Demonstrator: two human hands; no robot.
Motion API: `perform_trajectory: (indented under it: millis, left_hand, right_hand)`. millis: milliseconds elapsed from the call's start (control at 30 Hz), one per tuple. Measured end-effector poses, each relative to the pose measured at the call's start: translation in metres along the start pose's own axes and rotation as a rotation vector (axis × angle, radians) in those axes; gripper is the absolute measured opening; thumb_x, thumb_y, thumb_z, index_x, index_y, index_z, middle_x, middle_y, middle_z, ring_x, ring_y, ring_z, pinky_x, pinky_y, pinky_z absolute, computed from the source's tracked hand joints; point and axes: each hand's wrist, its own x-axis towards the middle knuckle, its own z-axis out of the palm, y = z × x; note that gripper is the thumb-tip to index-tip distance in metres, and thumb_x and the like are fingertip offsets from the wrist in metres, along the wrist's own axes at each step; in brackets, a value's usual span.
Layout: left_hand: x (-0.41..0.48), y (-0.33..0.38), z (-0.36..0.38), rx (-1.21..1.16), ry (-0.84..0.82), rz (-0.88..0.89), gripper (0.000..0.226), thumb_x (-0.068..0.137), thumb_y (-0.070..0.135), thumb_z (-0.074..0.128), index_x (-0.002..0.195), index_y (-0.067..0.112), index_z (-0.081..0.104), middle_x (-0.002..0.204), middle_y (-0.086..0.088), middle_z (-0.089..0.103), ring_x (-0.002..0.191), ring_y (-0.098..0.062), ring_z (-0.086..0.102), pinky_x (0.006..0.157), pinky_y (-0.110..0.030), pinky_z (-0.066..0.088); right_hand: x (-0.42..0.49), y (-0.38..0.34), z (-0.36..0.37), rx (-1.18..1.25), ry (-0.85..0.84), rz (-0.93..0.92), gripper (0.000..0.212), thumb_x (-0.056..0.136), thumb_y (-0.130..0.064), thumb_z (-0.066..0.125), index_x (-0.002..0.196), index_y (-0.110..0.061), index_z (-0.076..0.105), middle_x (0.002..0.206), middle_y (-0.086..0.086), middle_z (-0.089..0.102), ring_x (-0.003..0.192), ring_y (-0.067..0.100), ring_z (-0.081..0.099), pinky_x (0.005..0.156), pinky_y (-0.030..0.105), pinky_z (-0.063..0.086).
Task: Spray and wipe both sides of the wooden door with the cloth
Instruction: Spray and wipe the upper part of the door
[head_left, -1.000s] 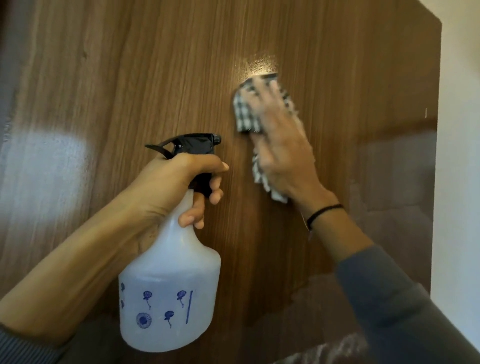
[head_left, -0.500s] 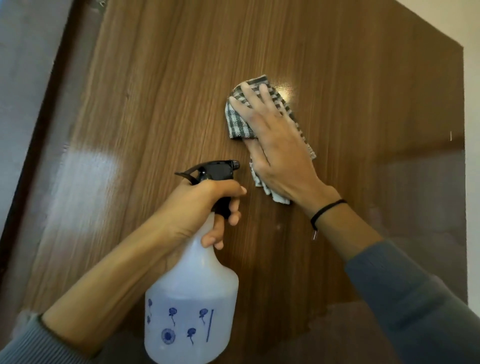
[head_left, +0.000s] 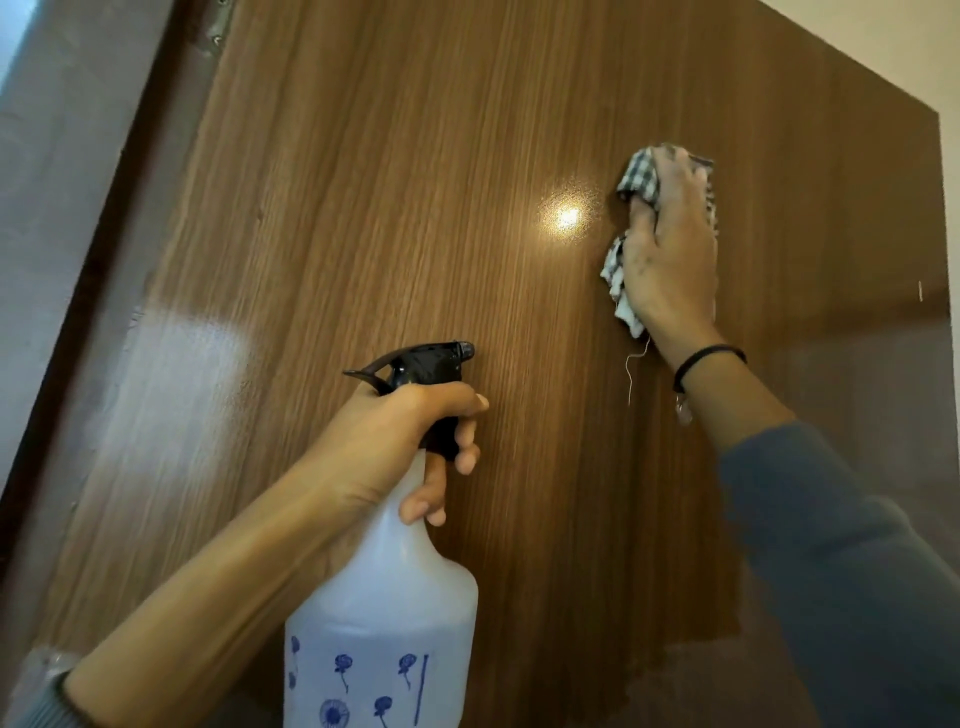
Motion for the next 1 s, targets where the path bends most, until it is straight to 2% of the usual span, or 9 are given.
perform_trajectory:
  millis: [67, 167, 433, 533, 633, 733, 833, 900, 1000]
  left_hand:
    - [-0.004, 0.003, 0.004, -0.024, 0.004, 0.01, 0.03, 0.079, 0.03, 0.065, 0.059, 0.009, 0.058, 0.059, -0.01, 0.057, 0.023, -0.017, 0.039, 0.035, -0.027, 0.045]
    - [-0.016, 0.003, 0.014, -0.024, 0.104, 0.11, 0.033, 0.095, 0.018, 0.057, 0.064, 0.006, 0.055, 0.063, -0.014, 0.057, 0.024, -0.014, 0.036, 0.036, -0.025, 0.042]
    - [-0.022, 0.005, 0.018, -0.014, 0.132, 0.117, 0.029, 0.095, 0.018, 0.058, 0.07, 0.005, 0.055, 0.068, -0.016, 0.057, 0.026, -0.013, 0.035, 0.038, -0.024, 0.042]
    - [-0.022, 0.003, 0.018, -0.025, 0.142, 0.122, 0.029, 0.095, 0.018, 0.058, 0.069, 0.005, 0.055, 0.068, -0.016, 0.057, 0.026, -0.013, 0.034, 0.038, -0.025, 0.041]
    - [-0.024, 0.003, 0.018, 0.005, 0.123, 0.125, 0.029, 0.096, 0.019, 0.057, 0.07, 0.005, 0.054, 0.068, -0.015, 0.056, 0.026, -0.013, 0.034, 0.038, -0.024, 0.04]
    - [-0.028, 0.002, 0.021, 0.046, 0.105, 0.129, 0.029, 0.097, 0.02, 0.057, 0.071, 0.006, 0.054, 0.069, -0.014, 0.057, 0.027, -0.013, 0.034, 0.038, -0.025, 0.04]
    - [-0.029, 0.0, 0.031, 0.069, 0.087, 0.127, 0.03, 0.097, 0.02, 0.056, 0.071, 0.007, 0.055, 0.069, -0.014, 0.057, 0.027, -0.013, 0.035, 0.037, -0.026, 0.041]
    - [-0.025, -0.004, 0.043, 0.062, 0.07, 0.121, 0.031, 0.098, 0.019, 0.056, 0.069, 0.006, 0.055, 0.069, -0.015, 0.057, 0.027, -0.013, 0.035, 0.036, -0.025, 0.04]
    - [-0.012, -0.01, 0.07, 0.049, 0.031, 0.104, 0.033, 0.098, 0.017, 0.057, 0.068, 0.005, 0.056, 0.07, -0.018, 0.056, 0.026, -0.014, 0.037, 0.034, -0.025, 0.04]
  right_hand:
    - [-0.026, 0.006, -0.001, -0.027, 0.004, 0.006, 0.051, 0.107, -0.028, 0.033, 0.158, -0.024, 0.029, 0.168, -0.002, 0.021, 0.156, 0.018, 0.009, 0.126, 0.048, 0.015]
    - [-0.062, 0.021, -0.012, -0.025, -0.032, -0.003, 0.052, 0.107, -0.028, 0.034, 0.158, -0.025, 0.029, 0.168, -0.005, 0.019, 0.156, 0.014, 0.007, 0.127, 0.046, 0.014]
    - [-0.139, 0.019, -0.022, -0.006, 0.012, 0.165, 0.055, 0.107, -0.026, 0.035, 0.16, -0.023, 0.024, 0.169, -0.004, 0.015, 0.157, 0.014, 0.002, 0.126, 0.052, 0.014]
    - [-0.188, 0.012, -0.029, -0.021, -0.133, -0.024, 0.06, 0.103, -0.018, 0.04, 0.16, -0.024, 0.023, 0.169, -0.003, 0.014, 0.157, 0.017, 0.002, 0.126, 0.052, 0.013]
    - [-0.215, 0.042, -0.057, -0.052, -0.327, -0.196, 0.066, 0.096, -0.005, 0.046, 0.158, -0.02, 0.028, 0.169, -0.003, 0.016, 0.157, 0.021, 0.005, 0.124, 0.057, 0.015]
    - [-0.213, 0.066, -0.072, 0.014, -0.252, 0.036, 0.061, 0.101, -0.007, 0.042, 0.159, -0.023, 0.028, 0.169, -0.008, 0.014, 0.157, 0.015, 0.003, 0.124, 0.059, 0.015]
    - [-0.216, 0.047, -0.065, 0.065, -0.146, 0.235, 0.058, 0.105, -0.01, 0.043, 0.16, -0.022, 0.026, 0.169, -0.009, 0.013, 0.157, 0.012, 0.004, 0.125, 0.055, 0.018]
    - [-0.231, 0.027, -0.06, 0.056, -0.211, 0.133, 0.063, 0.103, -0.005, 0.045, 0.16, -0.02, 0.024, 0.17, -0.004, 0.011, 0.157, 0.017, 0.003, 0.125, 0.054, 0.018]
    - [-0.261, 0.03, -0.07, 0.007, -0.449, -0.185, 0.065, 0.098, 0.0, 0.044, 0.159, -0.012, 0.026, 0.17, 0.005, 0.012, 0.157, 0.027, 0.004, 0.125, 0.052, 0.017]
